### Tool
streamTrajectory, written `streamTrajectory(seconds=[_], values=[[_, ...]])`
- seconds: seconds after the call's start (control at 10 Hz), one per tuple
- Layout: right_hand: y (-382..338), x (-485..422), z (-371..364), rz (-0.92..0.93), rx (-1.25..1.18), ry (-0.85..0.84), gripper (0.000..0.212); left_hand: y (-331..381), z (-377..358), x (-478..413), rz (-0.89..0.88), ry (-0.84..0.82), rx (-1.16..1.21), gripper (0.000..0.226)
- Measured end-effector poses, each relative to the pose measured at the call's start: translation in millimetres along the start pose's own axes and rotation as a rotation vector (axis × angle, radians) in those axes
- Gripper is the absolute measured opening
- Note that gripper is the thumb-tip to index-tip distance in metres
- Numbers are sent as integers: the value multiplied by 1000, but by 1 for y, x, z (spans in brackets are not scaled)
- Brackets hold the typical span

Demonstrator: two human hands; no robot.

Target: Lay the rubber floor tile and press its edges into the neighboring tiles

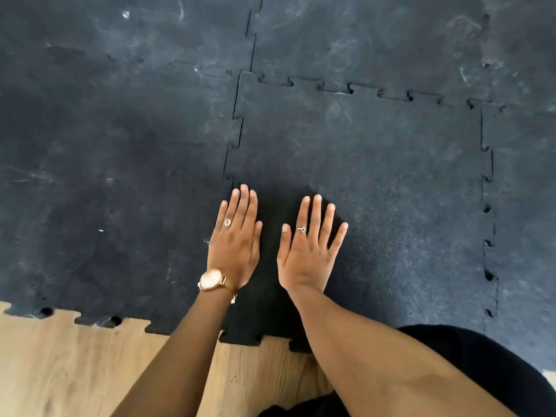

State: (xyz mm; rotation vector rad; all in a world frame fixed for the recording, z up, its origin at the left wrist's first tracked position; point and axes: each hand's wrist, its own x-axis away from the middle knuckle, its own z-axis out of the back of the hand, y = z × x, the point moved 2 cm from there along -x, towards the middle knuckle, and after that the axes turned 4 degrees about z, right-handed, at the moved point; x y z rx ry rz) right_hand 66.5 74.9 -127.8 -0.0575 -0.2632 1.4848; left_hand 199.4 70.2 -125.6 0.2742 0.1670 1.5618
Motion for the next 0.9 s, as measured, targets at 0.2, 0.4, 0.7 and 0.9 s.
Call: streamTrajectory(seconds=[0.2,0.4,0.7,0.9], values=[[1,-1,1,10,21,-5,60,4,-2,14,25,17,-79,54],[-1,1,7,7,33,-107,61,5,3,15,42,-56,-103,56],[2,-1,14,12,97,-210,62,10,6,13,65,-169,-156,59],[67,-6,73,436,145,-461,64,16,18,10,74,-274,-204,72]])
